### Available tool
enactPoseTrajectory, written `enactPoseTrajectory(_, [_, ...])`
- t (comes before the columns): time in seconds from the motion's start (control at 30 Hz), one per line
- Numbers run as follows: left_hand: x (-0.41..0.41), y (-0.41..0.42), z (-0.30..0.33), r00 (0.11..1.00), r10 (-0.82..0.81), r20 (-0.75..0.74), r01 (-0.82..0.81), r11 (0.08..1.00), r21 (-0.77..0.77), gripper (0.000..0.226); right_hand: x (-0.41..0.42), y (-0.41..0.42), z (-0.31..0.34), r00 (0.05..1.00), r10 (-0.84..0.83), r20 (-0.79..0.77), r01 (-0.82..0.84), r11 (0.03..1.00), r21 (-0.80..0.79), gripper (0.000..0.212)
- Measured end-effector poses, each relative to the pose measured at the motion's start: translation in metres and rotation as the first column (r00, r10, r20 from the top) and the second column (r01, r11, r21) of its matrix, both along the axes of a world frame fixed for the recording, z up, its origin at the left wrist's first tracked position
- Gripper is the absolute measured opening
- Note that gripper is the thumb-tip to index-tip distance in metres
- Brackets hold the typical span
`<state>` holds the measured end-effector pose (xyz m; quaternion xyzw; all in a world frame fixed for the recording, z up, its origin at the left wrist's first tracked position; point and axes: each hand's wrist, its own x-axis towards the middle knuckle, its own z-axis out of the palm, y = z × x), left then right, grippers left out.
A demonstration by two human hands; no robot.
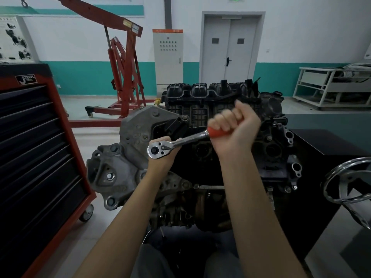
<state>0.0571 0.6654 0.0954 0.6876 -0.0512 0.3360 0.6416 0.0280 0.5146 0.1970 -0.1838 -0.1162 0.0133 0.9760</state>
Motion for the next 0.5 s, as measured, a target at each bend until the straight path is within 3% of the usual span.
enactPoseTrajectory(0.1, [-0.001,-0.006,0.005,0.995,0.094,0.042,-0.096,0.995,0.039,0.050,-0.029,-0.002,-0.034,0.992,-0.118,-0.045,0.123,0.980,0.154,0.047])
enactPoseTrajectory(0.23, [0.001,-0.007,0.006,0.997,0.074,0.024,-0.075,0.995,0.064,0.060,-0.041,0.002,-0.051,0.984,-0.174,-0.034,0.177,0.965,0.195,0.046])
enactPoseTrajectory(0.37, [0.008,-0.004,0.004,0.997,0.076,-0.025,-0.075,0.996,0.040,0.046,-0.015,-0.003,-0.025,0.995,-0.089,0.055,0.083,0.991,0.102,0.047])
enactPoseTrajectory(0.43, [0.009,-0.004,0.001,0.991,0.094,-0.091,-0.094,0.996,0.003,0.032,0.002,-0.002,-0.003,0.997,-0.009,0.076,0.010,1.000,-0.009,0.048])
enactPoseTrajectory(0.5, [0.009,-0.003,-0.001,0.990,0.048,-0.136,-0.056,0.997,-0.059,0.033,0.017,0.003,0.018,0.994,0.072,0.081,-0.061,0.990,-0.130,0.051])
